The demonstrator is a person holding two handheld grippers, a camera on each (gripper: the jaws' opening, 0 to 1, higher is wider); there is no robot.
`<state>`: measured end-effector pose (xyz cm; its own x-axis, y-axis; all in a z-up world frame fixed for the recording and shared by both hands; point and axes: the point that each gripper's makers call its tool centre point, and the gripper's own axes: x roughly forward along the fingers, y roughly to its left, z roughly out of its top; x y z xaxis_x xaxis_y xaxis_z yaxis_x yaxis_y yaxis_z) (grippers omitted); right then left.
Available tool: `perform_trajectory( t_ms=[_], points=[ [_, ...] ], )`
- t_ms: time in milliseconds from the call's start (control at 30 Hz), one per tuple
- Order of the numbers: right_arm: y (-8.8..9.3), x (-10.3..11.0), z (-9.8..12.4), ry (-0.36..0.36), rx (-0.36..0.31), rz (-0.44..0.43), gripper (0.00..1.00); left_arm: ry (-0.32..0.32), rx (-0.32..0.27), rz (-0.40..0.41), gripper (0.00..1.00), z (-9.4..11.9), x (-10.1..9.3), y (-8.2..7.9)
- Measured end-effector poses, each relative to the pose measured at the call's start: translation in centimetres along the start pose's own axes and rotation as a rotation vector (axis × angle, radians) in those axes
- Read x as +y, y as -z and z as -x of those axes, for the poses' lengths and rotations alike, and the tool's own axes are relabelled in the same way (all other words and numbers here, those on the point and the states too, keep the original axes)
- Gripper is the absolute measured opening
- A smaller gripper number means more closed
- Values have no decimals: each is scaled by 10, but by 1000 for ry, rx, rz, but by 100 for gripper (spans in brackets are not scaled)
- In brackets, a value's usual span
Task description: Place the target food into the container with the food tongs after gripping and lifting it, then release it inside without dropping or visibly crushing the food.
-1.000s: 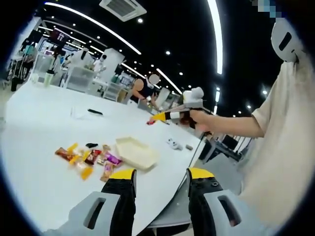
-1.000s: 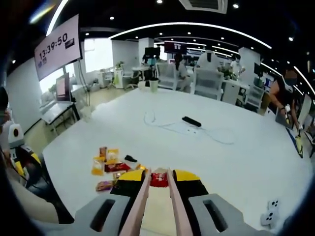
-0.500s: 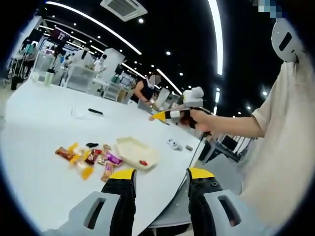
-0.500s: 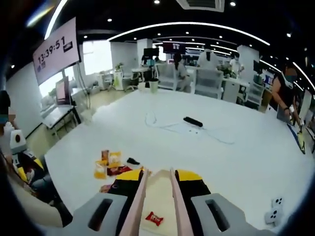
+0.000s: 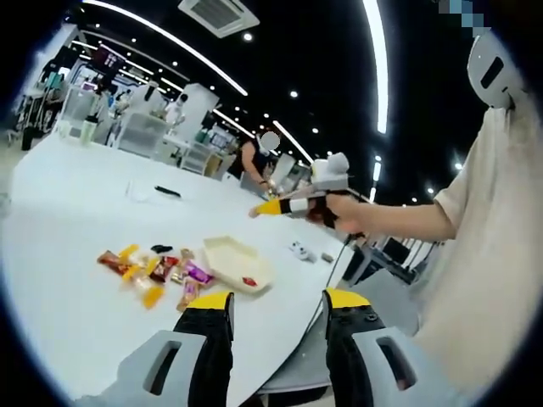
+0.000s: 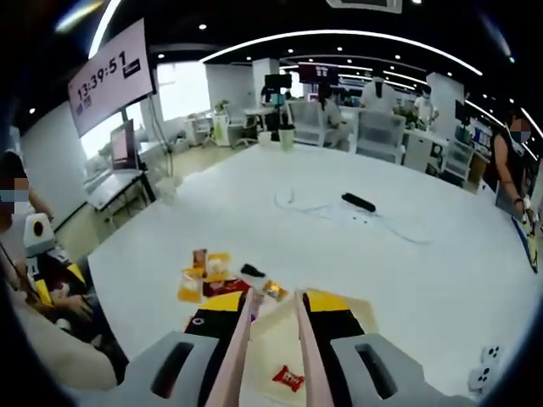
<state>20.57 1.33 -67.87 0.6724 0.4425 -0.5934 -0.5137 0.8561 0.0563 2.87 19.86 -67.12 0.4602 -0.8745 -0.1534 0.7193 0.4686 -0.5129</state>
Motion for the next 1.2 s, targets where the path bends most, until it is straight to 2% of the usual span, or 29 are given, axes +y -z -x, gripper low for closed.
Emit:
perform_trajectory(
  t_ms=[367,567,800,933,1200],
  points=[
    [13,33,-27,-69,35,-16,27,-2,20,23,41,2,1,9],
    [16,41,-34,-93,50,-10,27,-29,1,48,41,13,6,11],
    [21,47,-43,-113,68,-4,27,-63,7,59,41,17,10,16],
    [24,55,-52,-137,76,-12,27,-89,-6,72,41,23,15,13],
    [32,68,-70,-174,103,12,27,-112,19,81,41,26,21,19]
  ],
)
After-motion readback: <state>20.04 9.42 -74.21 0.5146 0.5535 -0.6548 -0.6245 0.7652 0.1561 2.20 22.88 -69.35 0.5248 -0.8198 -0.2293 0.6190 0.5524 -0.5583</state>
